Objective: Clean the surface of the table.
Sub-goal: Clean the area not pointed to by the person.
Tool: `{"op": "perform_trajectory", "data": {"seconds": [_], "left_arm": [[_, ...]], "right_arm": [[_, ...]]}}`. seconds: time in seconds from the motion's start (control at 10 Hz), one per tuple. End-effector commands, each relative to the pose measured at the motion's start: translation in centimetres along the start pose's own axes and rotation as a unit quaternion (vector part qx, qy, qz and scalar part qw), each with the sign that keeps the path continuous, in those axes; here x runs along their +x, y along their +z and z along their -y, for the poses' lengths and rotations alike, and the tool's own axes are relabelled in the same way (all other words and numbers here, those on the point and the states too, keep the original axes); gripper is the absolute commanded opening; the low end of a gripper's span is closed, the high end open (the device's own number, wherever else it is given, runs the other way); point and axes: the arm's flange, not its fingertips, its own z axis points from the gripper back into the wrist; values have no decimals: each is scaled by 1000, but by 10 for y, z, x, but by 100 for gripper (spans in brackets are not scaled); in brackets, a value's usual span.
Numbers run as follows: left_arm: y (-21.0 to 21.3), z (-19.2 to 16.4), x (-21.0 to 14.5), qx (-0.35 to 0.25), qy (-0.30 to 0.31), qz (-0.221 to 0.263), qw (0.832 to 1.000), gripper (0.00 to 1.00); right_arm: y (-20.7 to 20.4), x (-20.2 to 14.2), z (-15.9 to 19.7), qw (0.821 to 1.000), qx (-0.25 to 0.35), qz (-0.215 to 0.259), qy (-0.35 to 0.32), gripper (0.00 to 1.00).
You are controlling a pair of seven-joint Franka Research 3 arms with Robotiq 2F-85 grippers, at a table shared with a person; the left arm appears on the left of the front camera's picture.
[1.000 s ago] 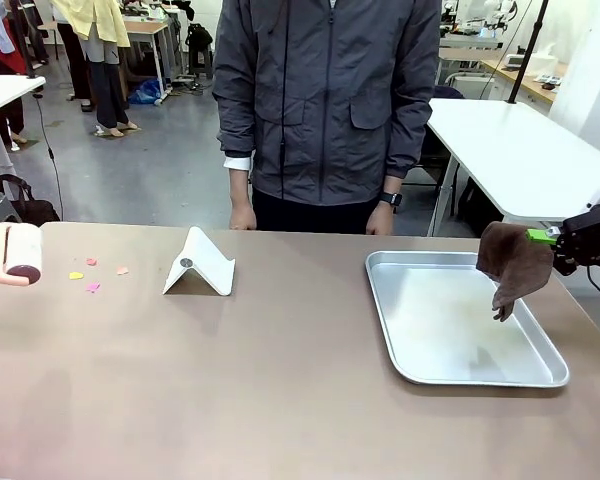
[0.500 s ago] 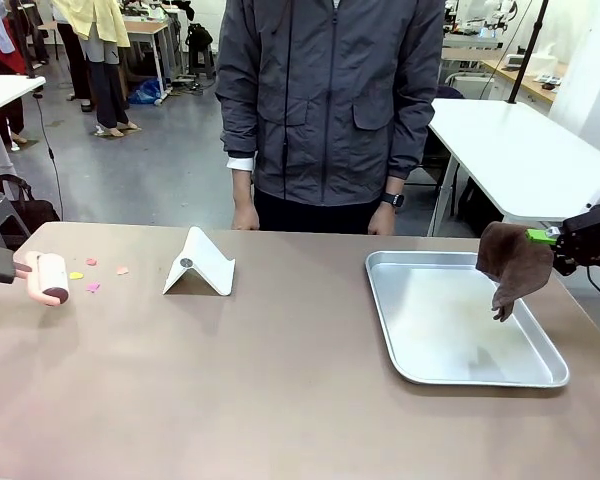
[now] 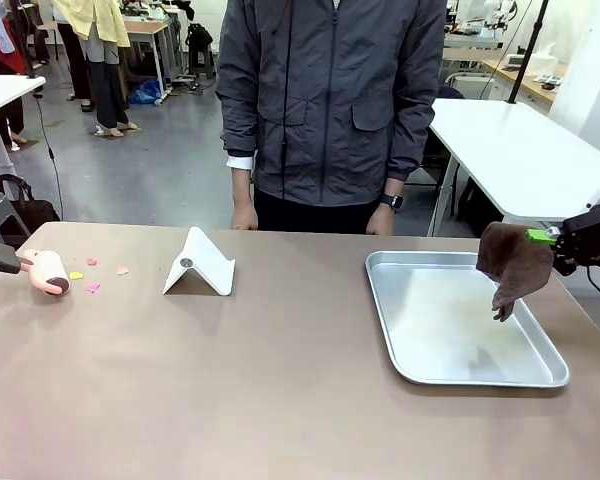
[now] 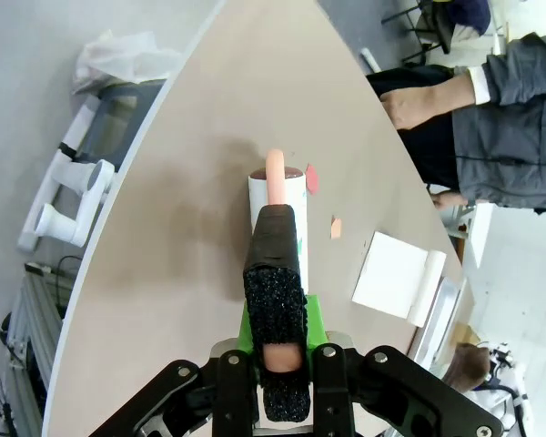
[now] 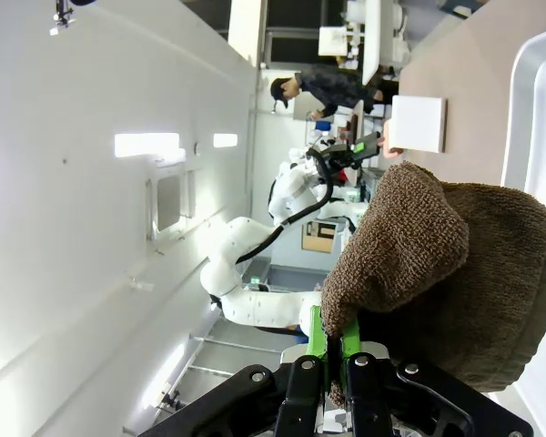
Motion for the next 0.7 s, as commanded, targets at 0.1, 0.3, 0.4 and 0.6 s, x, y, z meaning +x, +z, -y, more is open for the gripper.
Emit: {"op": "perform_trajectory", "data": {"seconds": [0.1,0.3,0.4,0.6], "left_arm": [[-10,0,3,4,11,4,1000,22],[-19,0,-2,12,-2,-4,1000,22],[-26,2,-6,17,-11,-19,1000,22],[-37,7,-7,20,-23,-33,999,22]], "right_arm": [[-2,2,-4,1000,9,5,8,6],[-2,2,-4,1000,9,5,8,6],[-2,2,-4,1000,9,5,8,6],[-2,2,-4,1000,9,5,8,6]]}}
